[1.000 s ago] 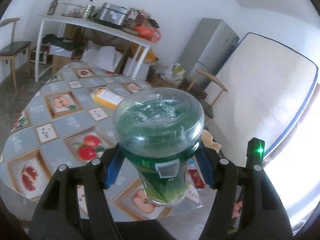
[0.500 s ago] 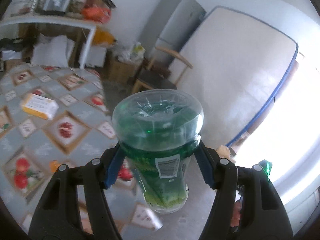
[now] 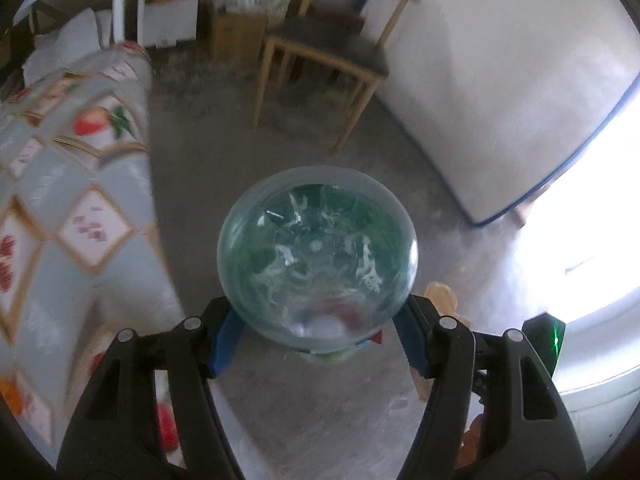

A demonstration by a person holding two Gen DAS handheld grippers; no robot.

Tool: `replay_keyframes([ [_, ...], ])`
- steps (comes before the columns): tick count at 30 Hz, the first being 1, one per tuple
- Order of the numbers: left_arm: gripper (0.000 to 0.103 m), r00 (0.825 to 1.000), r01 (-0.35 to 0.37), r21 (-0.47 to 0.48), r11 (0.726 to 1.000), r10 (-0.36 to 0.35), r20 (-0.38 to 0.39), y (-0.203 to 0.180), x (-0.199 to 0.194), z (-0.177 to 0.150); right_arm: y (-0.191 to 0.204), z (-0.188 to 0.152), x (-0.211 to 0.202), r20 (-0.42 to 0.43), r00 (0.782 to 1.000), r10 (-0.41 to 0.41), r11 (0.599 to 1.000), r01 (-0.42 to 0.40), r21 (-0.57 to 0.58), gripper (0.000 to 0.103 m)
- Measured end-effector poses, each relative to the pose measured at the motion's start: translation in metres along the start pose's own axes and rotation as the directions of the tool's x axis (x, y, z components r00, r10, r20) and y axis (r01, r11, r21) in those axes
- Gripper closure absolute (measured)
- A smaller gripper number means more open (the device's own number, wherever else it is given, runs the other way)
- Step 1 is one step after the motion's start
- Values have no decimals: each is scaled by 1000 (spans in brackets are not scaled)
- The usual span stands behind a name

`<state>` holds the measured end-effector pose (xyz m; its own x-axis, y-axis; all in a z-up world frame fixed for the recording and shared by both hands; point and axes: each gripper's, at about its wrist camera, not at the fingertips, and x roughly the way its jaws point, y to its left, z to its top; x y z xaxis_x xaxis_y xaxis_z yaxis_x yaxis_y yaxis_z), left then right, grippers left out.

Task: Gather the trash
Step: 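Carry the green bottle and brown paper with both grippers to the blue wastebasket, then open both grippers over the wastebasket to drop the bottle and paper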

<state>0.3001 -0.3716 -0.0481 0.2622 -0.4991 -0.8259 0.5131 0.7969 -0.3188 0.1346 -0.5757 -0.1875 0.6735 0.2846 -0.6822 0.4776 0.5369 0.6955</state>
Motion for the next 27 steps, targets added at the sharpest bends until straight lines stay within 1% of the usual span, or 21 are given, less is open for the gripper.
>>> replay_keyframes([
  [2, 40, 998, -11, 14, 1000, 12, -61, -5, 31, 4, -16, 13, 16, -15, 1000, 16, 999, -15, 49, 97],
  [4, 41, 992, -24, 14, 1000, 26, -120, -11, 60, 9, -29, 26, 34, -20, 1000, 22, 996, -20, 91, 97],
  [7, 41, 982, -54, 30, 998, 59, -178, -18, 93, 11, -43, 38, 54, -25, 999, 25, 991, -21, 128, 95],
  [8, 41, 977, -64, 34, 997, 69, -200, -19, 105, 10, -47, 43, 62, -27, 999, 20, 991, -16, 136, 94],
  [10, 39, 969, -61, 23, 998, 64, -239, -15, 121, 5, -56, 51, 88, -43, 999, -12, 989, 18, 146, 93],
  [11, 38, 957, -53, 17, 998, 56, -285, -14, 134, 0, -61, 55, 98, -61, 998, -24, 988, 32, 151, 84],
  [12, 36, 945, -40, 10, 999, 41, -325, -12, 142, -4, -69, 56, 117, -95, 994, -62, 984, 77, 161, 67],
  [13, 32, 936, -33, 2, 999, 31, -350, -12, 147, -8, -75, 56, 128, -122, 988, -97, 980, 116, 163, 60],
  [14, 32, 929, -23, -10, 1000, 18, -369, -10, 150, -12, -78, 57, 136, -138, 983, -117, 978, 138, 158, 58],
  [15, 31, 927, -9, -24, 1000, 0, -374, -8, 150, -16, -80, 55, 145, -158, 977, -144, 976, 167, 142, 58],
  [17, 27, 933, 13, -24, 1000, -21, -360, -9, 144, -18, -81, 50, 150, -167, 972, -164, 974, 187, 130, 58],
  [19, 27, 939, 24, -4, 1000, -24, -342, -8, 138, -17, -82, 49, 148, -157, 974, -163, 975, 184, 128, 55],
  [21, 27, 945, 29, 14, 999, -23, -325, -10, 130, -17, -81, 47, 141, -139, 972, -188, 971, 205, 121, 54],
  [24, 27, 949, 38, 17, 999, -31, -313, -9, 117, -21, -78, 45, 123, -97, 973, -210, 969, 221, 115, 54],
  [26, 27, 952, 54, 17, 998, -47, -304, -11, 108, -16, -77, 46, 110, -71, 976, -208, 969, 215, 118, 53],
  [27, 27, 956, 65, 22, 998, -56, -290, -11, 96, -16, -75, 44, 100, -51, 978, -202, 972, 207, 116, 53],
])
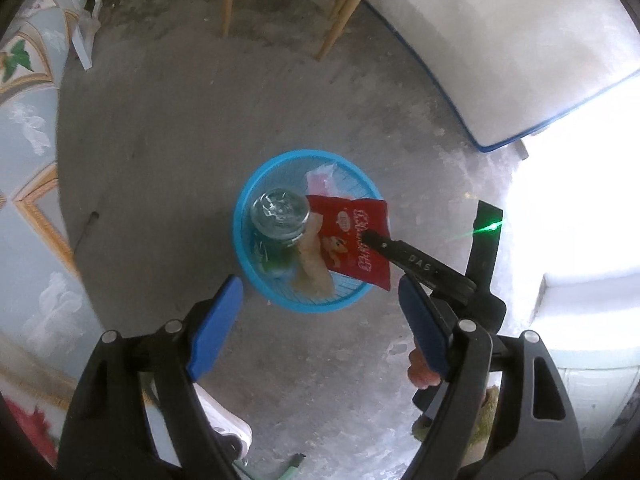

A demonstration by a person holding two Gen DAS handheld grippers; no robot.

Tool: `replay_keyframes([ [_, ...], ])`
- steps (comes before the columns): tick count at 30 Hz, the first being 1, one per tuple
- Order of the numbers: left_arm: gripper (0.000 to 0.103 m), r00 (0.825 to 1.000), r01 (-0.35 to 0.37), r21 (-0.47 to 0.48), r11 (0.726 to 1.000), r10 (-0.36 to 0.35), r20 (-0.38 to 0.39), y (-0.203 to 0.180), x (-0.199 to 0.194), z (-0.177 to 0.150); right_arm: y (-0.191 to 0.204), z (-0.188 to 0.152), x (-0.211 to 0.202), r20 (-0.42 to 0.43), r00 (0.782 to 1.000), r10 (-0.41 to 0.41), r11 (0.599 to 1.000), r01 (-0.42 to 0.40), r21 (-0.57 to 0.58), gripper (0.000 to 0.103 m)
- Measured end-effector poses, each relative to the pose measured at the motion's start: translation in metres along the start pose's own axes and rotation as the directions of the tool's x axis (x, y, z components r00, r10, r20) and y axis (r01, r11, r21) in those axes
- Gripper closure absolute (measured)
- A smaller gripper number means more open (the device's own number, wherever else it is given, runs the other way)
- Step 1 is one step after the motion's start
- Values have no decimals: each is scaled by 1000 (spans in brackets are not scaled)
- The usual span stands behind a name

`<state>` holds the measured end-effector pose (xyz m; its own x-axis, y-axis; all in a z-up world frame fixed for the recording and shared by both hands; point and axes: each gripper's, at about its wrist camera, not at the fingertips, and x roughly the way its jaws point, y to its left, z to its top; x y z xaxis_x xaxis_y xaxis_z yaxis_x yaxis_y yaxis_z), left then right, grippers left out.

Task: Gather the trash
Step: 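Open both grippers over the wastebasket to drop the bottle and paper, then move both grippers back toward the table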

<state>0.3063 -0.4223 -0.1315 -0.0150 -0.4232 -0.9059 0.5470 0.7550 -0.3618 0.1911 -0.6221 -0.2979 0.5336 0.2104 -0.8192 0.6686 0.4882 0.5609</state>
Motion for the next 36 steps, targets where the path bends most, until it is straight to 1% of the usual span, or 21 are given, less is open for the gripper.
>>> replay_keyframes([
  [3, 27, 999, 9, 33, 999, -11, 48, -2, -33, -4, 0, -3, -29, 43, 999, 15, 1000, -15, -16, 51],
  [7, 26, 990, 3, 84, 996, -14, 142, -1, -89, -27, -2, -18, -66, 78, 995, 56, 998, -53, -42, 49],
  [9, 23, 982, -6, 102, 995, -14, 191, 4, -115, -47, 2, -28, -80, 90, 992, 83, 995, -78, -61, 46],
  [11, 22, 972, -3, 98, 995, -20, 234, 14, -139, -74, 10, -39, -95, 95, 991, 98, 992, -90, -92, 44],
  [12, 22, 970, 0, 95, 995, -23, 244, 18, -148, -85, 13, -45, -102, 95, 990, 103, 990, -93, -106, 44],
  [14, 22, 960, 2, 73, 997, -22, 279, 32, -165, -113, 25, -56, -115, 95, 989, 112, 985, -98, -142, 43],
  [17, 22, 943, -11, 19, 1000, 4, 332, 61, -189, -146, 54, -70, -133, 84, 987, 134, 970, -114, -213, 43],
  [18, 22, 933, -20, -17, 1000, 25, 359, 78, -200, -161, 63, -73, -139, 82, 987, 140, 965, -117, -234, 43],
  [20, 22, 916, -34, -75, 997, 61, 395, 102, -218, -185, 97, -82, -149, 74, 983, 167, 941, -136, -310, 43],
  [23, 22, 880, -50, -171, 984, 124, 458, 144, -243, -221, 143, -97, -159, 54, 978, 200, 903, -162, -398, 43],
  [24, 22, 865, -49, -206, 977, 145, 481, 161, -250, -234, 159, -103, -161, 41, 976, 214, 886, -177, -429, 43],
  [25, 22, 854, -42, -232, 972, 156, 497, 173, -256, -244, 182, -114, -162, 16, 972, 235, 860, -200, -470, 43],
  [27, 22, 838, -41, -274, 961, 182, 514, 194, -264, -261, 210, -131, -159, -24, 968, 250, 828, -227, -513, 43],
  [28, 22, 828, -42, -288, 957, 194, 527, 202, -268, -268, 231, -144, -154, -63, 965, 254, 803, -246, -543, 43],
  [30, 23, 809, -43, -291, 956, 204, 551, 213, -272, -277, 257, -163, -146, -104, 964, 245, 773, -259, -578, 43],
  [32, 25, 804, -56, -280, 958, 210, 557, 217, -270, -273, 278, -182, -139, -127, 964, 234, 753, -263, -604, 43],
  [34, 27, 797, -91, -270, 958, 233, 558, 217, -262, -266, 295, -199, -134, -158, 958, 239, 734, -285, -616, 43],
  [36, 28, 807, -141, -261, 955, 263, 529, 217, -251, -253, 310, -213, -131, -185, 952, 242, 718, -305, -626, 43],
])
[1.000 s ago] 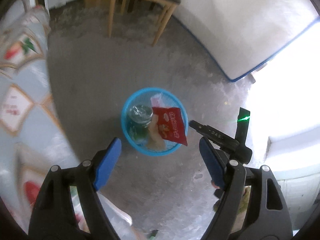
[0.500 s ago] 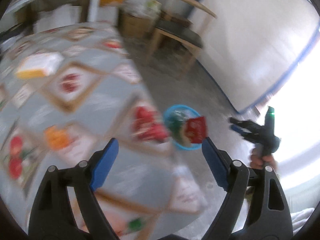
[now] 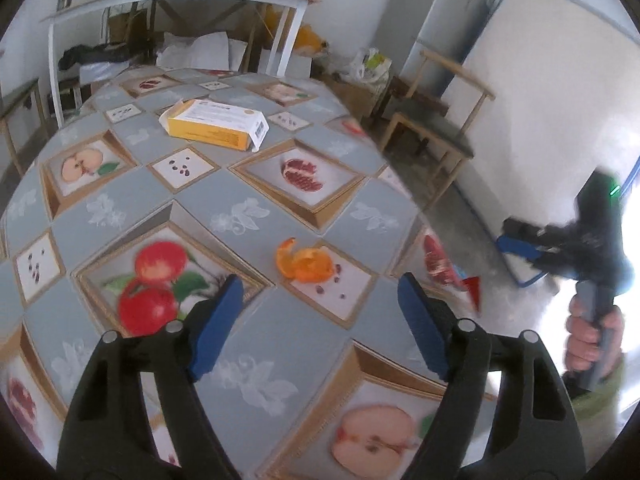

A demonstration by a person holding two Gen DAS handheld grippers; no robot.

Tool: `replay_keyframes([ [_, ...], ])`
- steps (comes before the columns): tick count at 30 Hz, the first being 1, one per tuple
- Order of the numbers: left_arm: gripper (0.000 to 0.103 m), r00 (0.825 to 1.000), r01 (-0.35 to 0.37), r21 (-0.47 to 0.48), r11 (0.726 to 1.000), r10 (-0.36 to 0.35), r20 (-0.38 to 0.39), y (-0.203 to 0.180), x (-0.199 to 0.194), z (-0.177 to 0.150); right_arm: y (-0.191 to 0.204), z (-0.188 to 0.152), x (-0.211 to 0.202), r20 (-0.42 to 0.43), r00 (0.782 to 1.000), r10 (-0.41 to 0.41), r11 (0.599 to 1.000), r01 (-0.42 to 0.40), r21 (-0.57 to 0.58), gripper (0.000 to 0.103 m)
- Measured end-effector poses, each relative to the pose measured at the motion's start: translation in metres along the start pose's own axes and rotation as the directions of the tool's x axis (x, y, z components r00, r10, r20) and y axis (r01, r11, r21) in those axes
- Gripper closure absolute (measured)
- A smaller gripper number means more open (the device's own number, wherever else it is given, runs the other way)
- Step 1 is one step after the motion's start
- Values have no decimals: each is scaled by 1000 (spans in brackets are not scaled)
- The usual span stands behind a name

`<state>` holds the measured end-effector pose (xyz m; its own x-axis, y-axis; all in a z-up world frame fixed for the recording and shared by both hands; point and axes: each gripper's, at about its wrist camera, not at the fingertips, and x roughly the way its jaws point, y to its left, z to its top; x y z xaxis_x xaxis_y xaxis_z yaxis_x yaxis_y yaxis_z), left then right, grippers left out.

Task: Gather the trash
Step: 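Move both grippers back toward the table, then grasp the orange peel with the left gripper while the right grasps the capsule box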

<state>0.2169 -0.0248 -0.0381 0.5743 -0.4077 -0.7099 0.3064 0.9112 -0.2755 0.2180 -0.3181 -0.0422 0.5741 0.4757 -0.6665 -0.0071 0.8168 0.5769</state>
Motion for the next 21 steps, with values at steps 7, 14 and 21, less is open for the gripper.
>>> replay_keyframes([
  [7, 38, 986, -123, 123, 985, 135, -99, -10, 56, 13, 53, 2, 17, -63, 998, -2, 994, -4, -106, 43],
  [14, 67, 981, -129, 148, 981, 148, -128, -11, 76, 6, 97, 35, 34, -92, 995, -42, 965, 17, -260, 43],
  [21, 85, 990, -65, 97, 993, 77, -121, 2, 66, 0, 140, 90, 84, -119, 993, -6, 916, -42, -400, 32],
])
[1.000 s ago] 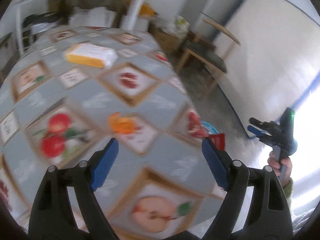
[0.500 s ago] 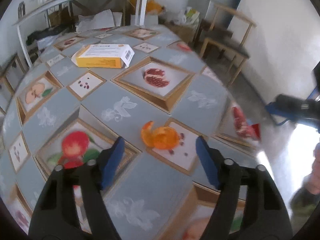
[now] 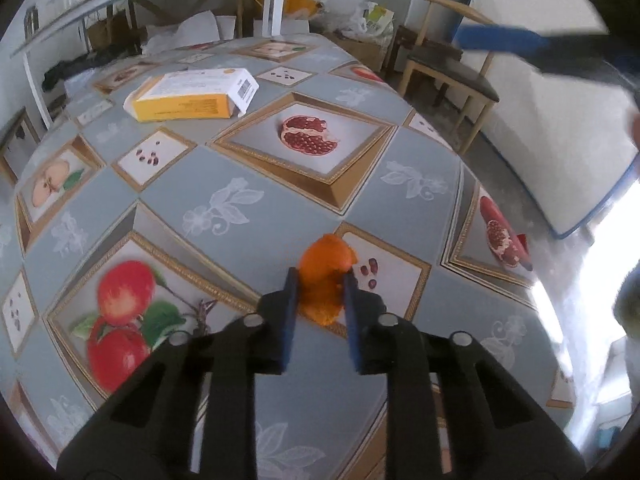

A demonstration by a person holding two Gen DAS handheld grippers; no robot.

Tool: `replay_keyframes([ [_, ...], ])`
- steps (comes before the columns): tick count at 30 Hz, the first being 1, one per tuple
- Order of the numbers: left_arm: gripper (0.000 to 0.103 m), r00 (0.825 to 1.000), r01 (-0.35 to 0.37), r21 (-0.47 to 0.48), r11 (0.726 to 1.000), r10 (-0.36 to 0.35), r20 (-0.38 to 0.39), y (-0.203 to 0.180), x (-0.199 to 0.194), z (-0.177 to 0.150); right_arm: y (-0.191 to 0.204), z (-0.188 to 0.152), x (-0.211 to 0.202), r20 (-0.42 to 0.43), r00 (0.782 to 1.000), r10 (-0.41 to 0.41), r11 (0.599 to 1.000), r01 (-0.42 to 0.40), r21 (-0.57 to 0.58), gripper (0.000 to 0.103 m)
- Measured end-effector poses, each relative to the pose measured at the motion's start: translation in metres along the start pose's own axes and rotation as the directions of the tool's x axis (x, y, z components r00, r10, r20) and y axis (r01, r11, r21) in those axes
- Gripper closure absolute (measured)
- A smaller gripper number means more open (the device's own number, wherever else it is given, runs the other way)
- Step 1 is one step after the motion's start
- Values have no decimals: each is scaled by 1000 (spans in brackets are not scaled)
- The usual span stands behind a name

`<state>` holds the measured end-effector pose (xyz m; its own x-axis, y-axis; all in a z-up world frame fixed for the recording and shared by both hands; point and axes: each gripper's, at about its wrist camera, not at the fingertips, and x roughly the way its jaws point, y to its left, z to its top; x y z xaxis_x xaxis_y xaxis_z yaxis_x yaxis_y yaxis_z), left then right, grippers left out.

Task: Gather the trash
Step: 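Grasp the orange peel with the left gripper while the right grasps the capsule box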

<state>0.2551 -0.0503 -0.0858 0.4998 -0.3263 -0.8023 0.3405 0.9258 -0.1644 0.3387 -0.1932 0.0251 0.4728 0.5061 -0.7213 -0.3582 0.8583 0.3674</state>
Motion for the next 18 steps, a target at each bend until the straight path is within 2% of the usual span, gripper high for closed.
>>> replay_keyframes([
  [6, 90, 997, 77, -126, 989, -77, 9, 37, -15, -12, 17, 56, 83, -96, 994, -48, 990, 35, -136, 25],
  [8, 92, 996, 94, -164, 982, -93, 16, 51, -21, -16, 25, 70, 115, -124, 988, -91, 979, 66, -193, 23],
  [10, 92, 993, 118, -204, 972, -114, 28, 66, -27, -20, 35, 83, 146, -135, 980, -145, 958, 105, -267, 21],
  [12, 92, 989, 147, -251, 957, -142, 39, 83, -34, -28, 45, 92, 174, -124, 972, -201, 923, 146, -355, 14],
  [14, 92, 988, 156, -287, 945, -150, 45, 98, -40, -36, 53, 99, 198, -139, 963, -233, 896, 157, -416, 11],
  [18, 92, 987, 158, -343, 926, -150, 49, 120, -52, -53, 56, 109, 244, -205, 939, -276, 878, 160, -451, 11],
])
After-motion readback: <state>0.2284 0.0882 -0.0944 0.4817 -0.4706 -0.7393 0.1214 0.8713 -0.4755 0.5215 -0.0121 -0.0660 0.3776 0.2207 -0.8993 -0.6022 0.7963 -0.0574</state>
